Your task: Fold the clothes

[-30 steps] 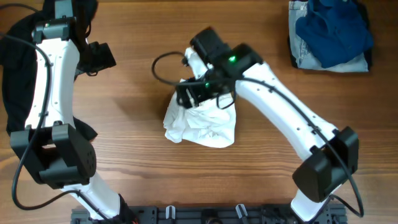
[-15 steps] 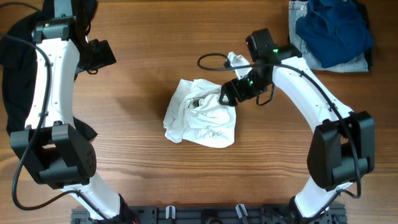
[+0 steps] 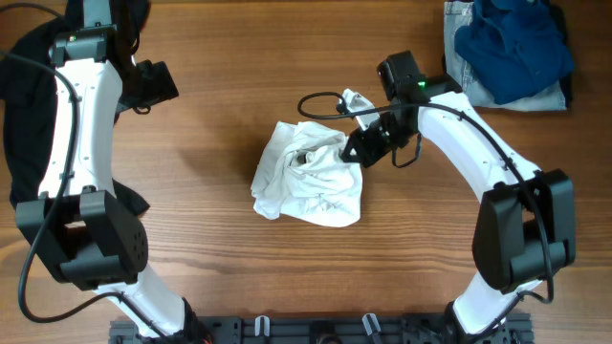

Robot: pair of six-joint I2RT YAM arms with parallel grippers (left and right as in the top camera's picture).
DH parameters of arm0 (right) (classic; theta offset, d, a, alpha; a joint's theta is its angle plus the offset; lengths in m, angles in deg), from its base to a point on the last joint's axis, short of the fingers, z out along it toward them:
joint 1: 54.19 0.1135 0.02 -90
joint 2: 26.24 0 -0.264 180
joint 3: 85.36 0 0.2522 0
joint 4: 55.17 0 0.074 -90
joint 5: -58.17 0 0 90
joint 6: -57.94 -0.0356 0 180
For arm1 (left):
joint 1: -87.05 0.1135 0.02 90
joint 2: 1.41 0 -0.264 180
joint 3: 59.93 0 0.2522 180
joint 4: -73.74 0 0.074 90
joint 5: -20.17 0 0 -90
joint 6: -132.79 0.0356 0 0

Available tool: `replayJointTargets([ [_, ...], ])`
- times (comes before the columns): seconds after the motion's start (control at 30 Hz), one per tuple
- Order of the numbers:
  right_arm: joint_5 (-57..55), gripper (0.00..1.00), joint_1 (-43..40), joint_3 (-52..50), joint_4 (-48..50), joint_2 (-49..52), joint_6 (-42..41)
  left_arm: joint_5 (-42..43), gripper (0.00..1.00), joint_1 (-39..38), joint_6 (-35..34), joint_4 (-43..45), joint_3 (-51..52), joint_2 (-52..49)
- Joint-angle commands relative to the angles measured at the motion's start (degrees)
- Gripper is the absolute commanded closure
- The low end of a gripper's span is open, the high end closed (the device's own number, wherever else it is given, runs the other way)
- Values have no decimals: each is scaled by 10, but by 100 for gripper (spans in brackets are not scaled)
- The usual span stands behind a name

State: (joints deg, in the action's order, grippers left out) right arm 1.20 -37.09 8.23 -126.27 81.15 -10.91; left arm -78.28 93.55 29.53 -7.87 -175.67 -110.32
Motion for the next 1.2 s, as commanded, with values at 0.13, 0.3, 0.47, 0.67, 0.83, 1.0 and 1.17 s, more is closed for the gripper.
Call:
replayJointTargets([
  [0.13,-32,89,72,-7,-42,0,-44,5,0,2,-5,2,-3,-6],
  [0.3,-61,47,40,-7,39,0,-139,5,0,2,-5,-1,-3,-6],
  [0.47,-87,42,-17,-7,52,0,-153,5,0,2,-5,-1,-3,-6],
  [0.67,-71,36,-11,-15,87,0,-88,5,0,2,-5,-1,-3,-6],
  [0.83,-62,36,-8,-61,137,0,-76,5,0,2,-5,-1,-3,-6],
  [1.0,-27,45,-8,-66,153,0,-54,5,0,2,-5,-1,-3,-6],
  [1.17,19,73,-8,-66,168,0,-46,5,0,2,-5,-1,-3,-6],
])
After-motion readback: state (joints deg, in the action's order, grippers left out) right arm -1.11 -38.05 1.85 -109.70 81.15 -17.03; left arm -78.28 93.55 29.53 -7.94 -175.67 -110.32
